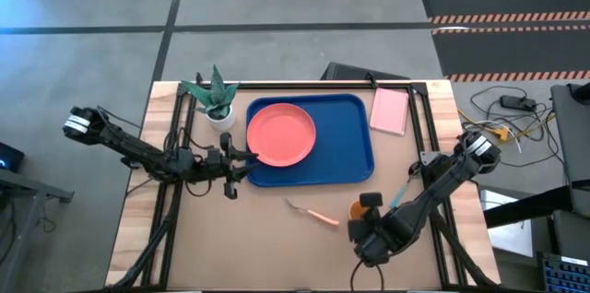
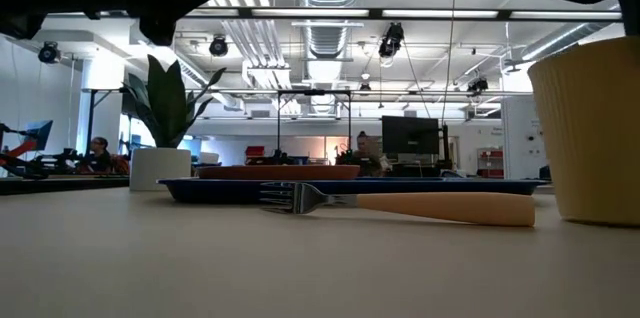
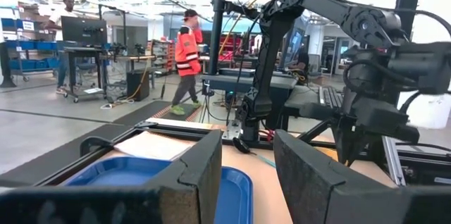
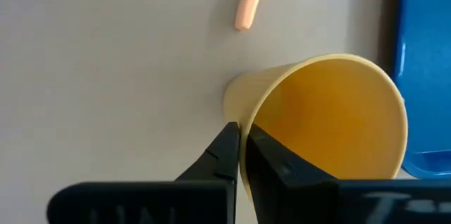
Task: Pick and place plate/cup/fork/spoon on tray
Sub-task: Put the yellow cup on the blue tray on the top right of the orange plate, then put the yellow fork on the blue tray on the right of the orange plate
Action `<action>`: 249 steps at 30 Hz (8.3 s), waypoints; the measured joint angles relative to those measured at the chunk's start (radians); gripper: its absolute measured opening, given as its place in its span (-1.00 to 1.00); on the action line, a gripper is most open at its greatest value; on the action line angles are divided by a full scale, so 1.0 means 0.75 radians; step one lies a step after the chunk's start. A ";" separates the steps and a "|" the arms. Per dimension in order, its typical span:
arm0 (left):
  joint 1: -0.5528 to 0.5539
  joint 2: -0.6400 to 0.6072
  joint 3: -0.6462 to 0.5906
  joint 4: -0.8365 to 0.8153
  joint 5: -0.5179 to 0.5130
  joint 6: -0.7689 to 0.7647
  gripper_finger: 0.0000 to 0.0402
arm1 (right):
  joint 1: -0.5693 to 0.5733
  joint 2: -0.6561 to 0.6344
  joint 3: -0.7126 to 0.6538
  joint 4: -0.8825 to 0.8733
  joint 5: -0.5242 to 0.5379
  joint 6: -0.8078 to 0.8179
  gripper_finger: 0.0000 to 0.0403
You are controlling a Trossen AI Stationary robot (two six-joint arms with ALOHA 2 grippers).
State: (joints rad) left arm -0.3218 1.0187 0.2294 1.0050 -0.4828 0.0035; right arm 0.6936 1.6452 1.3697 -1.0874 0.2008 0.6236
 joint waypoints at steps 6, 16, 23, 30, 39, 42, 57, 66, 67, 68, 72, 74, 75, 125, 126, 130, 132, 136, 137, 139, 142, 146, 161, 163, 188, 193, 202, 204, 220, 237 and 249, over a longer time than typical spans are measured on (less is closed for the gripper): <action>0.001 0.000 -0.005 0.001 -0.001 0.000 -0.43 | -0.045 -0.075 0.010 -0.006 -0.015 -0.025 -0.96; 0.001 0.000 -0.007 0.009 -0.001 0.000 -0.43 | -0.270 -0.171 0.152 -0.031 -0.019 -0.078 -0.96; 0.001 0.000 -0.007 0.010 -0.001 0.000 -0.43 | -0.550 -0.155 0.220 -0.085 -0.023 -0.374 -0.96; 0.001 0.000 -0.007 0.010 -0.001 0.000 -0.43 | -0.914 -0.144 0.221 -0.086 -0.023 -0.680 -0.96; 0.001 0.000 -0.007 0.011 -0.001 0.001 -0.43 | -1.317 -0.138 0.221 -0.066 -0.029 -0.909 -0.96; 0.001 0.000 -0.007 0.011 -0.001 0.001 -0.43 | -1.418 -0.138 0.220 -0.038 -0.091 -0.952 -0.96; 0.001 0.000 -0.007 0.011 -0.001 0.001 -0.43 | -1.543 -0.139 0.183 0.073 -0.200 -0.997 -0.96; 0.001 0.000 -0.007 0.011 -0.001 0.001 -0.43 | -1.549 -0.139 0.041 0.173 -0.198 -1.009 -0.96; 0.001 0.000 -0.007 0.011 -0.001 0.001 -0.43 | -1.552 -0.139 0.024 0.192 -0.197 -1.010 -0.96; 0.001 0.000 -0.007 0.011 -0.001 0.001 -0.43 | -1.557 -0.139 0.010 0.201 -0.195 -1.011 -0.96; 0.001 0.000 -0.007 0.011 -0.001 0.001 -0.43 | -1.573 -0.139 -0.037 0.231 -0.117 -1.032 -0.96; 0.001 0.000 -0.007 0.011 -0.001 0.001 -0.43 | -1.584 -0.139 -0.056 0.244 -0.079 -1.039 -0.96; 0.001 0.000 -0.007 0.011 -0.001 0.001 -0.43 | -1.592 -0.139 -0.062 0.248 -0.076 -1.042 -0.96; 0.001 0.000 -0.007 0.011 -0.001 0.003 -0.43 | -1.642 -0.139 -0.195 0.417 -0.104 -1.057 -0.96; 0.001 0.000 -0.007 0.011 -0.001 0.003 -0.43 | -1.642 -0.139 -0.195 0.416 -0.104 -1.057 -0.96; 0.001 0.000 -0.007 0.011 -0.001 0.003 -0.43 | -1.642 -0.139 -0.195 0.415 -0.104 -1.056 -0.93; 0.001 0.000 -0.007 0.011 -0.001 0.003 -0.43 | -1.642 -0.139 -0.195 0.413 -0.104 -1.056 -0.88; 0.001 0.000 -0.007 0.011 -0.001 0.003 -0.43 | -1.642 -0.139 -0.195 0.412 -0.104 -1.041 -0.72; 0.001 0.000 -0.007 0.011 -0.001 0.003 -0.43 | -1.642 -0.139 -0.195 0.412 -0.104 -1.041 -0.68; 0.001 0.000 -0.007 0.011 -0.001 0.003 -0.43 | -1.642 -0.139 -0.195 0.411 -0.104 -1.040 -0.60; 0.001 0.000 -0.007 0.011 -0.001 0.003 -0.43 | -1.642 -0.139 -0.195 0.411 -0.104 -1.040 -0.49; 0.001 0.000 -0.007 0.011 -0.001 0.003 -0.43 | -1.642 -0.146 -0.195 0.405 -0.104 -1.025 -0.39; 0.001 0.000 -0.007 0.011 -0.001 0.004 -0.43 | -1.635 -0.320 -0.100 0.285 -0.132 -0.890 -0.30; 0.001 0.000 -0.007 0.011 -0.001 0.004 -0.43 | -1.631 -0.371 -0.076 0.269 -0.190 -0.853 -0.31; 0.001 0.000 -0.007 0.011 -0.001 0.003 -0.43 | -0.767 -0.699 -0.105 0.376 -0.097 -0.459 -0.47; 0.001 0.000 -0.007 0.011 -0.001 0.002 -0.43 | -0.592 -0.629 -0.123 0.445 0.038 -0.457 -0.50; 0.001 0.000 -0.007 0.011 -0.001 0.001 -0.43 | -0.415 -0.576 -0.321 0.770 0.083 -0.432 -0.49; 0.001 -0.001 -0.007 0.010 -0.001 0.001 -0.43 | -0.387 -0.576 -0.403 0.907 0.083 -0.412 -0.50; 0.001 0.000 -0.007 0.010 -0.002 -0.001 -0.43 | -0.221 -0.521 -0.987 1.617 0.084 -0.254 -0.56; 0.001 -0.001 -0.009 0.009 -0.002 -0.030 -0.43 | -0.119 -0.076 -1.008 1.975 0.227 -0.300 -0.59; 0.001 -0.001 -0.010 0.006 -0.002 -0.031 -0.43 | -0.118 -0.104 -1.008 1.805 0.212 -0.211 -0.09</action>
State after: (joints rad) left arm -0.3214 1.0183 0.2218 1.0096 -0.4839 -0.0196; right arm 0.6052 1.5673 0.6136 0.2665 0.3600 0.4652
